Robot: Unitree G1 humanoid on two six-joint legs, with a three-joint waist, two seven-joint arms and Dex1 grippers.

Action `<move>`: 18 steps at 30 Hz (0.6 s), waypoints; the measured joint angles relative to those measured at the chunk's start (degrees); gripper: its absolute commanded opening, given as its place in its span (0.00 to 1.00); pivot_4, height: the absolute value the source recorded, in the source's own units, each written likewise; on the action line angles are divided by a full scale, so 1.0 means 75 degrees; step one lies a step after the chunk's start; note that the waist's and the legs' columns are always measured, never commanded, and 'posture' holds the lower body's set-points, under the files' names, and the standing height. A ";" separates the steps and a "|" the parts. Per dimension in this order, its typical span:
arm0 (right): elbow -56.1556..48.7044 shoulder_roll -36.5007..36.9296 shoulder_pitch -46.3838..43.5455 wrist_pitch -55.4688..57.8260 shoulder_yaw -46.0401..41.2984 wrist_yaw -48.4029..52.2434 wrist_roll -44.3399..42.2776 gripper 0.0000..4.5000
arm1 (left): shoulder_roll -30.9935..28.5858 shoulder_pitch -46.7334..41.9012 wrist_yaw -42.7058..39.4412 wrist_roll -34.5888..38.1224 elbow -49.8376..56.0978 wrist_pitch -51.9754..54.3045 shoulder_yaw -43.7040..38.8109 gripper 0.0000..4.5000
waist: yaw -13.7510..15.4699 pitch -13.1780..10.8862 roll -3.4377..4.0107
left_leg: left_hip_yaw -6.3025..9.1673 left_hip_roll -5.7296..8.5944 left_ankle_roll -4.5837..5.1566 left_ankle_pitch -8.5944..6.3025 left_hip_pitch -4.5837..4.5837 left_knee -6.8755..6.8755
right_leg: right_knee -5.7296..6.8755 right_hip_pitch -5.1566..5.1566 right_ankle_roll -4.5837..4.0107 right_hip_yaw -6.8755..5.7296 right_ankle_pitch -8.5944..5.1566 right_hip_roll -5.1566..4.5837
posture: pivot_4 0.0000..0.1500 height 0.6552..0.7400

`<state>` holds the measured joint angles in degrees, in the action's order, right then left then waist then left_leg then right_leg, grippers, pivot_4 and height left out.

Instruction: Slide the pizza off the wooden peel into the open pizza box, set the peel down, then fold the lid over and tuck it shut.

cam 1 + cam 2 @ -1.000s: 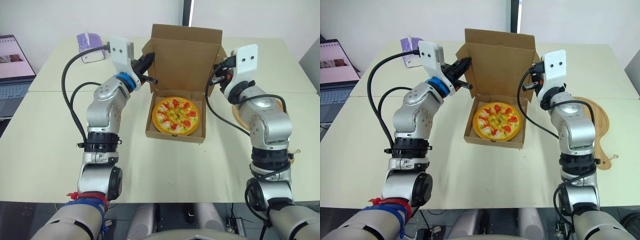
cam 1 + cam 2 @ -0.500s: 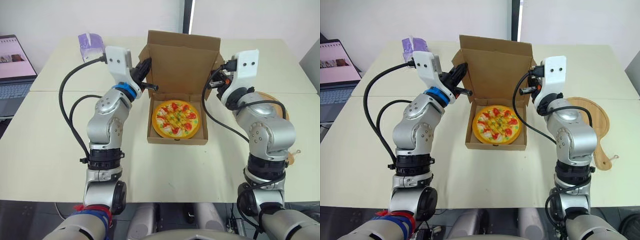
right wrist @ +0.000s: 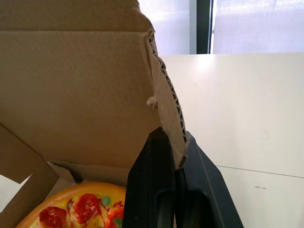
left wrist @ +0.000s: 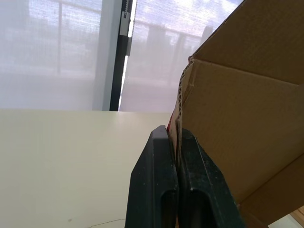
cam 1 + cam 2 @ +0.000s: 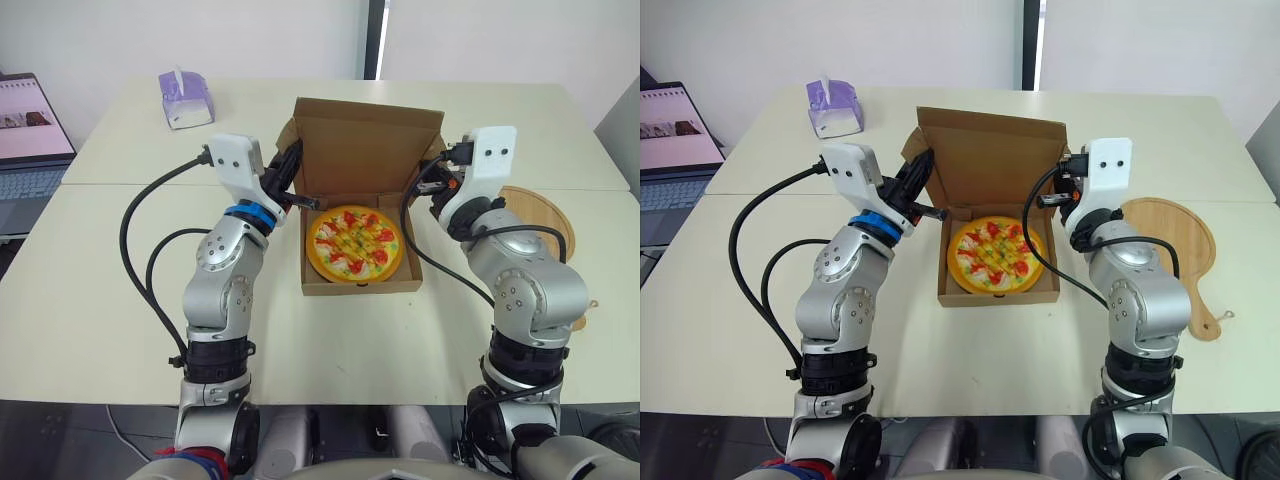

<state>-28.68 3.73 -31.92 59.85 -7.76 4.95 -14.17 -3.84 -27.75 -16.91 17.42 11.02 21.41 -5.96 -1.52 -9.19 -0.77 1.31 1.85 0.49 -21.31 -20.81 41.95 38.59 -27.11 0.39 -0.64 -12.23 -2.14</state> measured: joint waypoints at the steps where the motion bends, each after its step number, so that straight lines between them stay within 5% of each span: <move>1: -0.0021 -0.0003 -0.0007 0.0045 -0.0010 0.0000 -0.0006 0.01 | 0.0000 0.0000 0.0001 -0.0022 0.0000 -0.0035 0.0009 0.00 | 0.0000 0.0000 0.0000 | 0.0000 0.0000 0.0000 0.0000 0.0000 0.0000 | 0.0000 0.0000 0.0000 0.0000 0.0000 0.0000 | 1.00 0.82; 18: 0.0211 -0.0009 -0.0972 0.1152 -0.0460 0.0021 -0.0161 0.01 | -0.0047 -0.0190 0.0068 -0.0101 -0.0257 -0.0082 -0.0045 0.00 | 0.0002 0.0000 0.0000 | 0.0002 0.0000 0.0001 0.0000 -0.0003 -0.0002 | -0.0002 -0.0001 -0.0001 -0.0002 0.0000 0.0001 | 1.00 0.82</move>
<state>-27.10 3.66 -39.21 68.49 -11.21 5.10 -15.38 -4.19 -29.18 -16.40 16.66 9.10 20.79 -6.30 -1.50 -9.19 -0.77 1.33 1.85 0.49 -21.32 -20.84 41.93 38.57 -27.12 0.38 -0.66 -12.24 -2.13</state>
